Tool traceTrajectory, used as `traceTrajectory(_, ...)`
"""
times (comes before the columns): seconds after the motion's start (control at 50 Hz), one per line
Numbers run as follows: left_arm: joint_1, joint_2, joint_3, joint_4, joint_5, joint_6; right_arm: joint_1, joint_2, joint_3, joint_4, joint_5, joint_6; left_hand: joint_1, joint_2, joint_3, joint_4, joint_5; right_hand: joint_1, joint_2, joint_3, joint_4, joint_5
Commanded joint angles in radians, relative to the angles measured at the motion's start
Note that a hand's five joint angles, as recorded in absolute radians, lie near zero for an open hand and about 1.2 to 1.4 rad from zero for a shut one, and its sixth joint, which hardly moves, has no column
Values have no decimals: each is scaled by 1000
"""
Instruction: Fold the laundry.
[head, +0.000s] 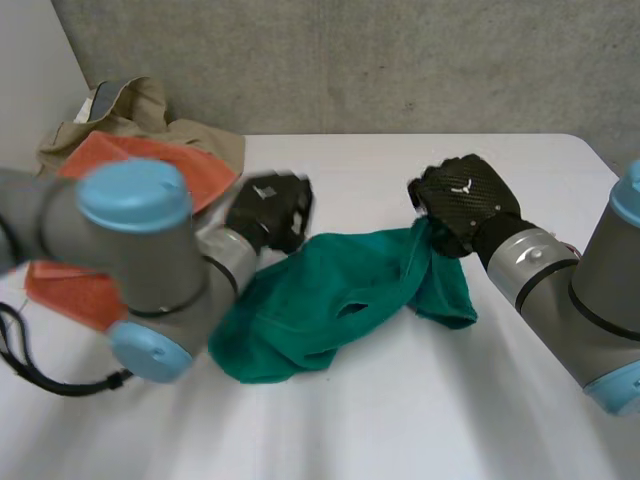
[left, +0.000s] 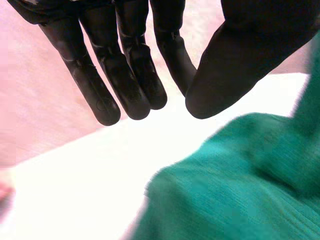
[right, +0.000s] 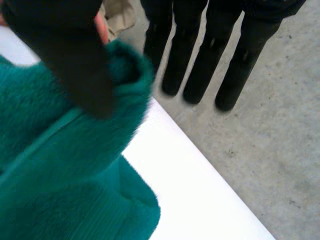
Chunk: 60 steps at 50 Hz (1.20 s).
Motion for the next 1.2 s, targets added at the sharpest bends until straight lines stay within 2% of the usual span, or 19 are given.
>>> traceTrajectory(0.02, 43, 178, -55, 8, -48, 51, 1, -1, -79, 45, 15, 86, 232, 203, 209, 200, 244, -527, -554, -569, -590, -579)
traceTrajectory(0.1, 42, 198, -81, 4, -53, 61, -21, -2, -114, 157, 55, 200, 232, 203, 209, 200, 244, -527, -554, -569, -590, -579)
traceTrajectory(0.16, 42, 201, -100, -1, -48, 64, -86, -8, -116, 258, 52, 259, 232, 203, 209, 200, 244, -527, -554, -569, -590, -579)
traceTrajectory(0.24, 22, 200, -131, -18, -27, 66, -154, -12, -87, 368, 43, 253, 232, 203, 209, 200, 244, -527, -554, -569, -590, -579)
traceTrajectory(0.26, 13, 200, -138, -22, -21, 66, -163, -12, -76, 384, 43, 248, 117, 87, 93, 84, 128, -527, -554, -569, -590, -579)
traceTrajectory(0.32, -25, 186, -167, -29, 1, 71, -197, -31, -27, 407, 41, 224, -798, -827, -822, -831, -786, -527, -554, -569, -590, -579)
traceTrajectory(0.44, -49, 123, -200, -27, 33, 74, -291, -79, 88, 405, 32, 75, -760, -789, -784, -792, -748, -452, -479, -494, -515, -504)
traceTrajectory(0.54, -108, 57, -192, -22, 86, 129, -308, -81, 176, 396, -34, -40, -689, -718, -713, -722, -677, -443, -470, -485, -506, -496)
traceTrajectory(0.7, -135, -72, -154, -15, 97, 248, -306, -78, 245, 263, -45, -37, -633, -662, -657, -666, -621, -438, -464, -479, -501, -490)
traceTrajectory(0.92, -158, -125, -97, -7, 96, 239, -303, -70, 274, 212, -57, 18, -551, -580, -575, -584, -539, -399, -426, -441, -462, -452)
traceTrajectory(1.2, -162, -199, -10, 10, 97, 252, -305, -70, 312, 194, -57, 18, -190, -219, -214, -223, -178, -379, -405, -420, -442, -431)
